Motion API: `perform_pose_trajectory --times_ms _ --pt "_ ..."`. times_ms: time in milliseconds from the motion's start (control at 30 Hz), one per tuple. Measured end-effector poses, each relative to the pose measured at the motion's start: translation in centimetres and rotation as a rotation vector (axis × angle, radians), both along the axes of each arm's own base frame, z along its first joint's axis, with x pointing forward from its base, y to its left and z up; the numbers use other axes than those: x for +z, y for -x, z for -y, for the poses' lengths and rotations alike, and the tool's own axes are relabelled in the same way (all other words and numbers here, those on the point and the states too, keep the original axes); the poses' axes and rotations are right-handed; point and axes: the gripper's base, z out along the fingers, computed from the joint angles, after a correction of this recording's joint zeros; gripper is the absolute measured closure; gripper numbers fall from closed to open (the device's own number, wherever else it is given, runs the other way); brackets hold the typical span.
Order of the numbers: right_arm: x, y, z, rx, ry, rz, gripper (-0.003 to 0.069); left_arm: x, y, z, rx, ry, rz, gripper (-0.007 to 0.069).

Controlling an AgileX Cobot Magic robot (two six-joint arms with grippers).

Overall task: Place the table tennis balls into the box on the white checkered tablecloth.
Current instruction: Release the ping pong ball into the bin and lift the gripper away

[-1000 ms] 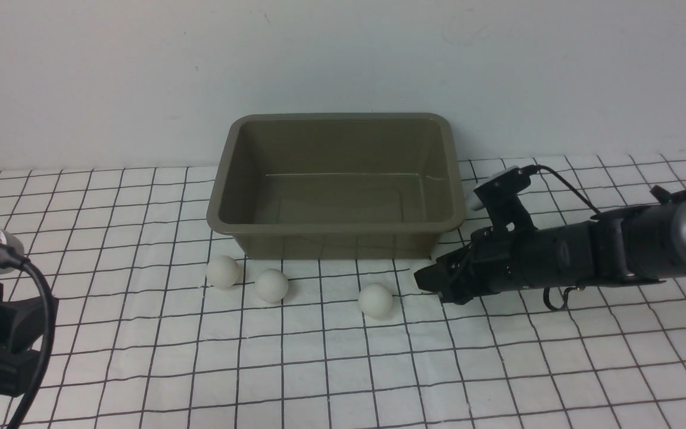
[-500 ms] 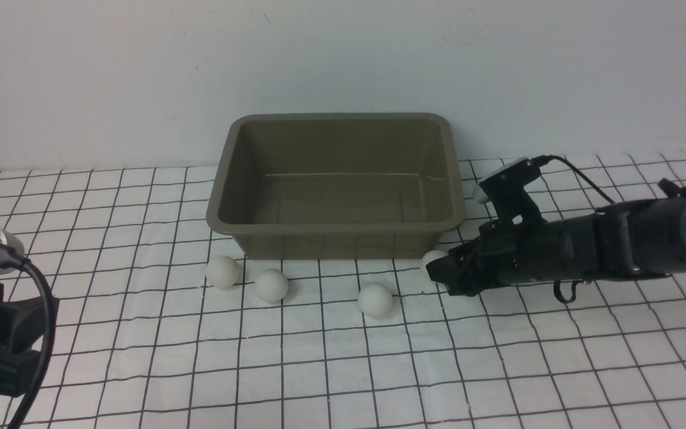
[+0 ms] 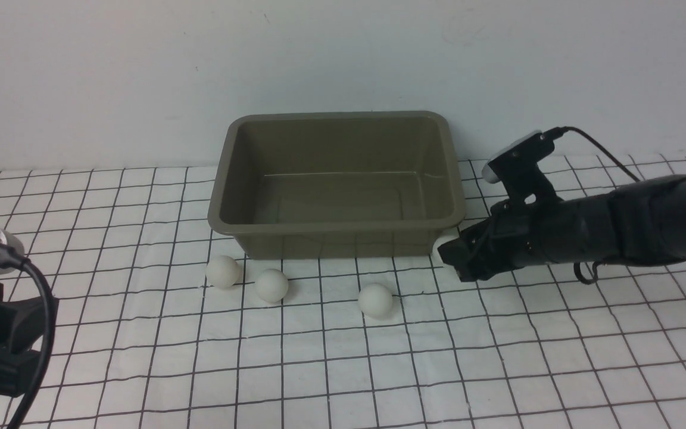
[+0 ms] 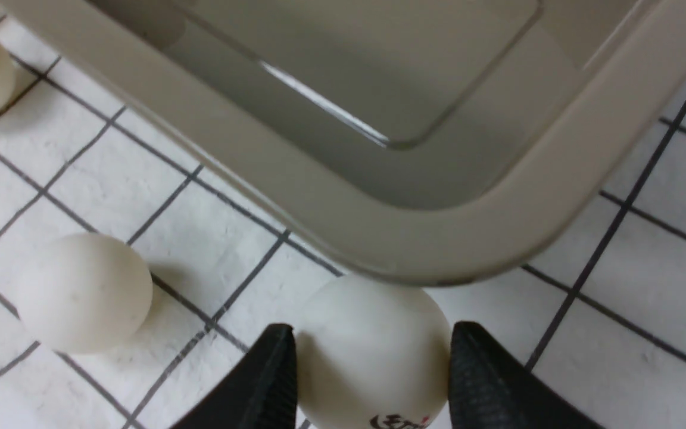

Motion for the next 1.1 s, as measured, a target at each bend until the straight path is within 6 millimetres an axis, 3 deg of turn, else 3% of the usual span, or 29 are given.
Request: perform_pose_trajectory --times_ms 233,400,600,733,800,867,1100 --pt "1.6 1.0 0.3 0.045 0.052 -0.021 0.0356 0.0 0.0 0.0 0.000 0.000 0.000 0.0272" --pt "4.8 2.5 0.5 0.104 0.067 0.001 0.0356 0.0 0.0 0.0 0.000 0.000 0.000 0.0272" --pt "8.5 3.5 0.2 0.089 -0.050 0.076 0.0356 0.0 0.0 0.0 0.000 0.000 0.000 0.0272" --pt "9.6 1.8 -0.5 0.081 -0.114 0.144 0.0357 0.0 0.0 0.0 0.000 0.000 0.000 0.0272" --pt "9.4 0.0 -0.9 0.063 -0.136 0.157 0.0357 0.0 0.0 0.0 0.000 0.000 0.000 0.0272" --pt "8.9 -1.6 -1.2 0.050 -0.137 0.163 0.0357 0.0 0.0 0.0 0.000 0.000 0.000 0.0272" --pt "7.1 -4.3 -1.9 0.037 -0.135 0.147 0.0357 0.0 0.0 0.0 0.000 0.000 0.000 0.0272"
